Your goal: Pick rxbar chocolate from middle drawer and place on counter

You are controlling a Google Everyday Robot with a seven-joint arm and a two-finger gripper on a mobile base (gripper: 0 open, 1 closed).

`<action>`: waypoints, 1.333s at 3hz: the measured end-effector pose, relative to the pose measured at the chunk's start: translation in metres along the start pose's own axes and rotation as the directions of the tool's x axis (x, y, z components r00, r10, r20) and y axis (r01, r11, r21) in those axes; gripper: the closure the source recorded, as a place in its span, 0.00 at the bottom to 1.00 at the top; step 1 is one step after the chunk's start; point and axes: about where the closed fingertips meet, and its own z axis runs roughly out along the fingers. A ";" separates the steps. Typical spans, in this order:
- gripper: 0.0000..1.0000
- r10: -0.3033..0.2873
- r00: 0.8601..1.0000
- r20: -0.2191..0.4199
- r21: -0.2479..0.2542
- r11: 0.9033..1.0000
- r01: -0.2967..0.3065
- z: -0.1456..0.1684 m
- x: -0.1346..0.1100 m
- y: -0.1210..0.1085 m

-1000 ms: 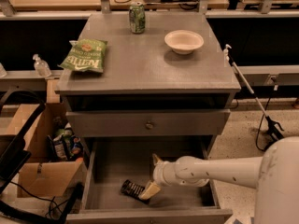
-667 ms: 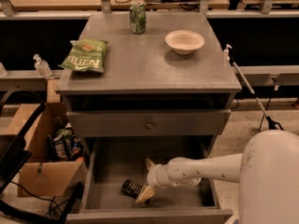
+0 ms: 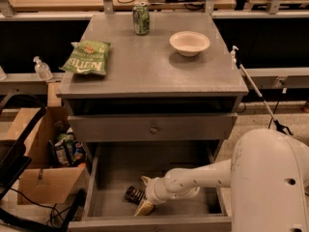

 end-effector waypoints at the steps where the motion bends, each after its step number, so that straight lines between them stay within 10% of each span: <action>1: 0.50 0.000 1.000 0.000 0.000 1.000 0.000 -0.001 -0.001 0.000; 3: 1.00 0.000 1.000 0.000 0.000 1.000 0.000 -0.009 -0.008 -0.001; 4: 1.00 0.000 1.000 0.000 0.000 1.000 0.000 -0.009 -0.008 -0.001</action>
Offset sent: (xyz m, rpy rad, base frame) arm -0.0001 0.0002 0.0005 0.0002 0.0002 0.0005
